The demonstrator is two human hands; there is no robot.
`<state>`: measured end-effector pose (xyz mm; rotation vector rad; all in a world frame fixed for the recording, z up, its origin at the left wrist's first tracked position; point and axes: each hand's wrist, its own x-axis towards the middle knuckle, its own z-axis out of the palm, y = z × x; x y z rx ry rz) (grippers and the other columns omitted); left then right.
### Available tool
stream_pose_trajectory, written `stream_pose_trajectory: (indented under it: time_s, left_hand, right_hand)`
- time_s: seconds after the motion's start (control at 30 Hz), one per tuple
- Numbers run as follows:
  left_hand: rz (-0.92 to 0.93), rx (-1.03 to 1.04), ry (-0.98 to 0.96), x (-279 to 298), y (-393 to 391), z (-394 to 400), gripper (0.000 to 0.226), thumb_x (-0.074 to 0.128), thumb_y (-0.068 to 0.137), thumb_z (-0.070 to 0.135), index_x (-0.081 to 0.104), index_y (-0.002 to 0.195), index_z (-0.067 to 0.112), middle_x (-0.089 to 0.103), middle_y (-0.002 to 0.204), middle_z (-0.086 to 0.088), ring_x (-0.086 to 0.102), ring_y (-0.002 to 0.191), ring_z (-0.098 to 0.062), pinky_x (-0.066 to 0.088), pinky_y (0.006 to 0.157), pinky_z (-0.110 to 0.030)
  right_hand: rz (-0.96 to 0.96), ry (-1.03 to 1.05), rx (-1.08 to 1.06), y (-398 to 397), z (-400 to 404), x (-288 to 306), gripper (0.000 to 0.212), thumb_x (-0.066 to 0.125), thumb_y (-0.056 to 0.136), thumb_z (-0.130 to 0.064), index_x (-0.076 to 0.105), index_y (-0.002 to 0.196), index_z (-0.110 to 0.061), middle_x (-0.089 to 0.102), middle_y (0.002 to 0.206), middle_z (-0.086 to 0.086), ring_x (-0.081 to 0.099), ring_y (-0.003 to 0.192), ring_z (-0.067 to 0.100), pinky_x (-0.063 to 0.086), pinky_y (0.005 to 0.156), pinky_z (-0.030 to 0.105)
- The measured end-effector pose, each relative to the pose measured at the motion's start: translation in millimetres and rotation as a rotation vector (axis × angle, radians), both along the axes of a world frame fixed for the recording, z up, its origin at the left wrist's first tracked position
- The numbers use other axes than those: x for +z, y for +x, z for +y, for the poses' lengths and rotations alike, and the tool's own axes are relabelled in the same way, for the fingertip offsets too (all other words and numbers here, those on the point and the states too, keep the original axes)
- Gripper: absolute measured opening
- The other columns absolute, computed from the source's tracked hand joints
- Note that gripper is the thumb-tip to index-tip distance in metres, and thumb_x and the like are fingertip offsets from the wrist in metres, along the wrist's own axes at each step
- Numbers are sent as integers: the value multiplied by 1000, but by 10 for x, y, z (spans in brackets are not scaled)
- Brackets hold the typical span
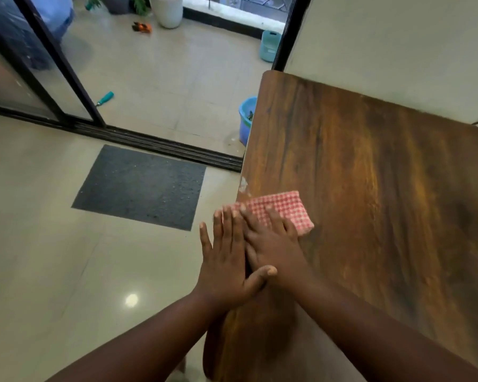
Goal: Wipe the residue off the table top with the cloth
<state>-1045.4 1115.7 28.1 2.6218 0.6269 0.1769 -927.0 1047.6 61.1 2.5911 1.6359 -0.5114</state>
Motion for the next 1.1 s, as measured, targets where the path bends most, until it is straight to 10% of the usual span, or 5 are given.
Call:
stream_pose_trajectory:
  time_s: [0.4,0.63,0.93,1.1]
  left_hand:
    - [21,89,-24,-44,66,7,90,15,91,72,-15,150,11,-21,158,-8,-13,146,-29,-6,113,-54]
    - [7,26,-37,-10,53,2,102,23,86,77,-6,151,3,-13,158,-17,-8,146,-35,-7,113,-54]
    - [98,69,-60,28,111,31,99,17,83,81,-31,144,20,-31,154,-2,-24,144,-23,-11,112,-53]
    - [63,14,-31,56,104,10,103,21,84,80,-16,150,10,-19,158,-12,-14,146,-29,-3,111,-60]
  right_hand:
    - [21,19,-74,578,659,-26,47,17,99,-51,6,144,-53,-4,158,-16,-4,143,37,3,108,53]
    - [-6,35,273,291,-323,21,54,22,97,-51,3,147,-49,-6,156,-18,0,144,34,1,106,45]
    - [52,12,-118,1035,410,-85,48,11,98,-54,-7,141,-57,-9,157,-18,-6,143,35,2,109,51]
    - [102,14,29,407,221,-69,50,18,98,-49,2,146,-50,-11,157,-18,-13,142,36,-6,111,53]
